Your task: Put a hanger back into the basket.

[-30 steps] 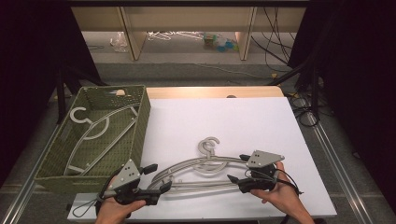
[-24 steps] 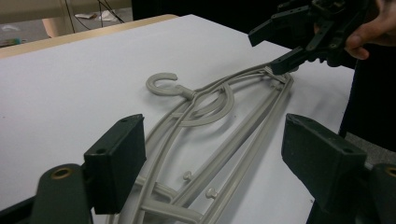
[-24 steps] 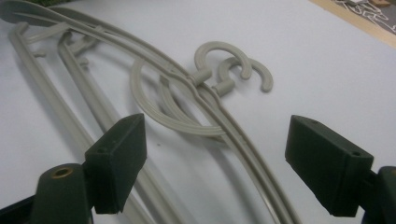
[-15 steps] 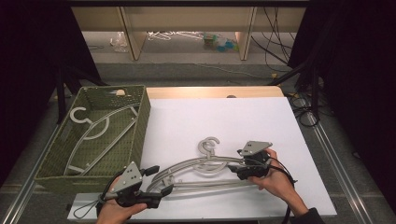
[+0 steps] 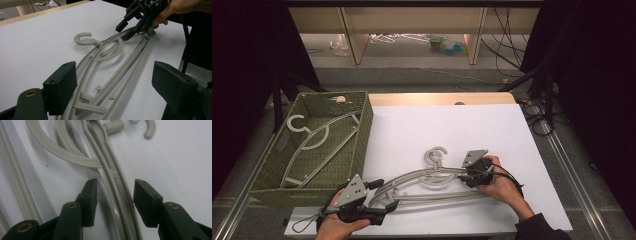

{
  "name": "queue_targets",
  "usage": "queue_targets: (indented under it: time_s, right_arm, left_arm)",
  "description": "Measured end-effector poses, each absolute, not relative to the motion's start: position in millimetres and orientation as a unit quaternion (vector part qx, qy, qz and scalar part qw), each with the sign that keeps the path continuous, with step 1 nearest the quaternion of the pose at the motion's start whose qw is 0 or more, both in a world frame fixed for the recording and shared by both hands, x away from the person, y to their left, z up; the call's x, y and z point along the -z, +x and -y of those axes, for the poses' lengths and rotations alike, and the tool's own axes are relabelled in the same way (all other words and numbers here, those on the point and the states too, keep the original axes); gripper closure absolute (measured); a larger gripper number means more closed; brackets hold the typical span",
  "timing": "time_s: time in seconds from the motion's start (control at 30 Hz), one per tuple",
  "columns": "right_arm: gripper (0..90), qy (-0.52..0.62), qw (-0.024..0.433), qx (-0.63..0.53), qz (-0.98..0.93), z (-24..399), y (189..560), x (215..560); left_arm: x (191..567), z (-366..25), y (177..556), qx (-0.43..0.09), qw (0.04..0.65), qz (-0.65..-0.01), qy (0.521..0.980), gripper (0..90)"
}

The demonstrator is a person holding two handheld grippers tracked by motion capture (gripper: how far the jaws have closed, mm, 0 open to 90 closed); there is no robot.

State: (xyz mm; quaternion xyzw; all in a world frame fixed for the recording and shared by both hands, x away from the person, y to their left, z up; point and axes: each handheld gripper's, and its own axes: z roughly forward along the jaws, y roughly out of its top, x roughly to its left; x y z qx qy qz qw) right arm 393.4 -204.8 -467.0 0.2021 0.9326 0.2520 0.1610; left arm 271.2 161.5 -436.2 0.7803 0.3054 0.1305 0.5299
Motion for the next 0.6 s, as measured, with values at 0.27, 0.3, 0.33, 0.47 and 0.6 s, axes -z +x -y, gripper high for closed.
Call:
queue_targets:
  time_s: [0.27,0.3,0.33,0.47,0.6]
  right_arm:
    - [65.2,0.179,0.164,-0.244,-0.939,206.2,399.1,470.0]
    - [66.5,0.173,0.165,-0.242,-0.94,206.2,399.6,470.3]
    - [68.9,0.168,0.168,-0.241,-0.941,205.9,400.3,470.5]
    - [73.1,0.14,0.177,-0.23,-0.947,205.3,400.8,468.7]
    - [79.2,0.104,0.201,-0.222,-0.948,204.2,396.4,461.4]
  left_arm:
    - [435.9,-161.5,273.3,-0.13,0.529,-0.301,0.782,20.3]
    - [436.7,-160.4,273.9,-0.127,0.532,-0.305,0.779,20.3]
    - [436.8,-160.0,274.3,-0.128,0.528,-0.304,0.783,20.3]
    - [437.6,-160.8,276.0,-0.128,0.528,-0.297,0.785,20.5]
    - [436.9,-161.6,278.3,-0.128,0.53,-0.304,0.781,20.8]
